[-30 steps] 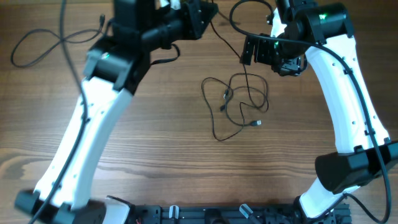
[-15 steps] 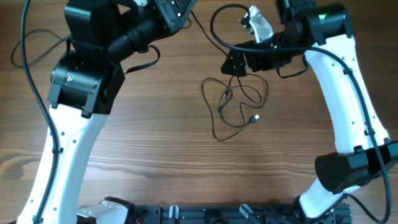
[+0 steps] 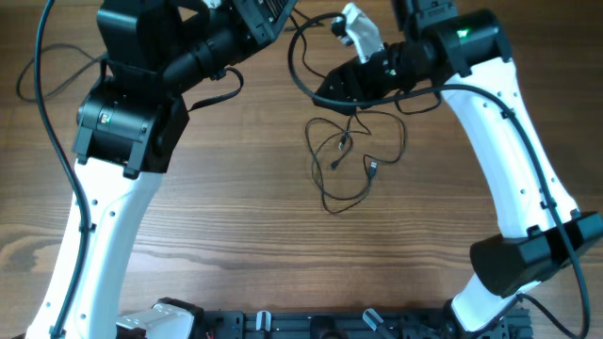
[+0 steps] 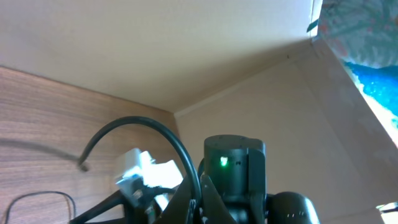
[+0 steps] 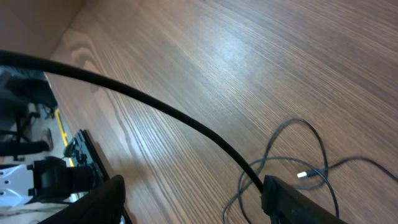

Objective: Untangle cables

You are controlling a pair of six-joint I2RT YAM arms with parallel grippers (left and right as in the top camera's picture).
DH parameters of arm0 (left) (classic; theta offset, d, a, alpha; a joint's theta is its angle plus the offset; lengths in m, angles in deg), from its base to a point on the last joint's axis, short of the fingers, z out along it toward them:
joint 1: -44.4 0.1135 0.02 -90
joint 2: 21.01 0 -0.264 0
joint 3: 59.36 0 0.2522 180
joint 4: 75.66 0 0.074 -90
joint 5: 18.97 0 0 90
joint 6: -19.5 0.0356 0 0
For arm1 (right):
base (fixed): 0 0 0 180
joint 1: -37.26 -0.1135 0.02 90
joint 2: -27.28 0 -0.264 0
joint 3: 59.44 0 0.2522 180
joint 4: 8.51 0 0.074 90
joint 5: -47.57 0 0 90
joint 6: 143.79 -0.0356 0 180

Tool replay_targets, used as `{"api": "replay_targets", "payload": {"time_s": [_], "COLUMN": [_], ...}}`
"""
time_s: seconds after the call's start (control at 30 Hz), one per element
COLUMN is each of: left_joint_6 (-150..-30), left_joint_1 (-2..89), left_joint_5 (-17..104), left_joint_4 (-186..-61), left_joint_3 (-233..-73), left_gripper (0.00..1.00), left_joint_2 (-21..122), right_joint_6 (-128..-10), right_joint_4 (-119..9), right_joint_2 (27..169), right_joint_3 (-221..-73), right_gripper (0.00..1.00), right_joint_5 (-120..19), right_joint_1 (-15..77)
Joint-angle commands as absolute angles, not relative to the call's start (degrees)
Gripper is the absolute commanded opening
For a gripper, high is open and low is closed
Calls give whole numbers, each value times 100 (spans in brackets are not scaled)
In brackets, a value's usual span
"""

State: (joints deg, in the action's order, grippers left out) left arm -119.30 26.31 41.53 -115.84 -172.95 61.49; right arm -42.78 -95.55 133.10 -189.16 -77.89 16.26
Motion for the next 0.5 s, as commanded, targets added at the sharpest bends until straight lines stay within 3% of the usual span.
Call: {"api": "replay_targets", "payload": {"time_s": [0.0, 0.47], "left_joint_6": [-12074, -12391], "left_joint_1": [2657, 2657], "left_joint_5": [4105, 4081], "left_joint_4": [-11531, -11533], "left_joint_3": [-17376, -17376], "left_gripper": [4, 4], "left_joint_2": [6084, 6084], "right_joint_6": [-4424, -4529], "right_joint_4": [-9448, -9000], "right_joint_2": [13341, 13439], "right_joint_3": [-18899, -18895], "right_gripper": [72, 77], "right_joint_5": [-7298, -6181], "right_joint_1": [1449, 1397]}}
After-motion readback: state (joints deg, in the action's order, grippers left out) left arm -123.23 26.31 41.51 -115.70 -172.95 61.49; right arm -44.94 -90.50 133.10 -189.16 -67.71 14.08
